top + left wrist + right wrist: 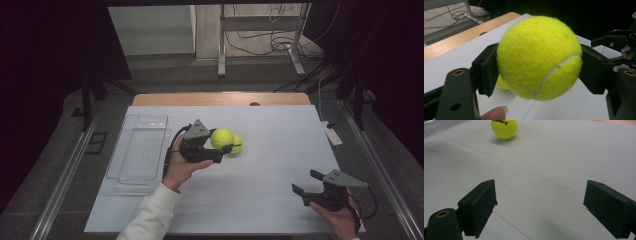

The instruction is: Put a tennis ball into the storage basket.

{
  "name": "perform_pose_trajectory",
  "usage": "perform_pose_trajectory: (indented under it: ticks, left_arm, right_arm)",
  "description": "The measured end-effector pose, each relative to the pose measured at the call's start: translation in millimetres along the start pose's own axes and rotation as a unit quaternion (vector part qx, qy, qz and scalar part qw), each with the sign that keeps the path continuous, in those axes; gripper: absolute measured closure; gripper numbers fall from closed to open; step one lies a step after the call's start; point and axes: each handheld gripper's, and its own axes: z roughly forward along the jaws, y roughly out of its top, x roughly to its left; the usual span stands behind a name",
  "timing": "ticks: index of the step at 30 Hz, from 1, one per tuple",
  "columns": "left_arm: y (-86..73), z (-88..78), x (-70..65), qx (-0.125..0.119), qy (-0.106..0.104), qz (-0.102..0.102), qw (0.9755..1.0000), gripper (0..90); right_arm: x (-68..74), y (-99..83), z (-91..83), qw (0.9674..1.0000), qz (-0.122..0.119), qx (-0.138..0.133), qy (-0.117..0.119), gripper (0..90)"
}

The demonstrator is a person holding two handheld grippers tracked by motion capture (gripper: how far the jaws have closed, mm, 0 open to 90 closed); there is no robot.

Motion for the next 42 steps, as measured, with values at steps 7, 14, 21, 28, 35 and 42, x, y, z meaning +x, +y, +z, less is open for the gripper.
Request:
perform_pose_trajectory:
  ticks: [7, 14, 21, 28, 35, 42]
  left_arm:
    - [1.3, -6.0, 4.3, -0.007, 0.006, -0.004, 0.9999, 26.6]
    - [2.2, -10.3, 7.3, -0.010, 0.012, -0.005, 0.9999, 26.6]
    - [3.0, -14.7, 10.5, -0.015, 0.018, -0.004, 0.9997, 26.6]
    - [3.8, -21.0, 14.4, -0.022, 0.022, -0.009, 0.9995, 26.6]
    - [5.2, -28.1, 18.1, -0.031, 0.029, -0.012, 0.9990, 26.6]
    - [6.4, -35.5, 22.3, -0.042, 0.036, -0.016, 0.9983, 26.6]
  right_arm:
    - [0.1, -0.1, 0.1, 1.0000, 0.000, 0.000, 0.000, 11.3]
    - [0.1, -0.1, 0.0, 1.0000, 0.000, 0.000, 0.000, 11.3]
    - [0.0, -0.2, 0.2, 1.0000, -0.001, 0.001, 0.000, 11.3]
    - [0.1, -0.2, 0.4, 1.0000, -0.001, 0.001, -0.001, 11.3]
    - [0.2, -0.2, 0.1, 1.0000, 0.000, 0.001, -0.001, 11.3]
    - [0.4, 0.0, 0.1, 1.0000, -0.001, 0.001, -0.001, 11.3]
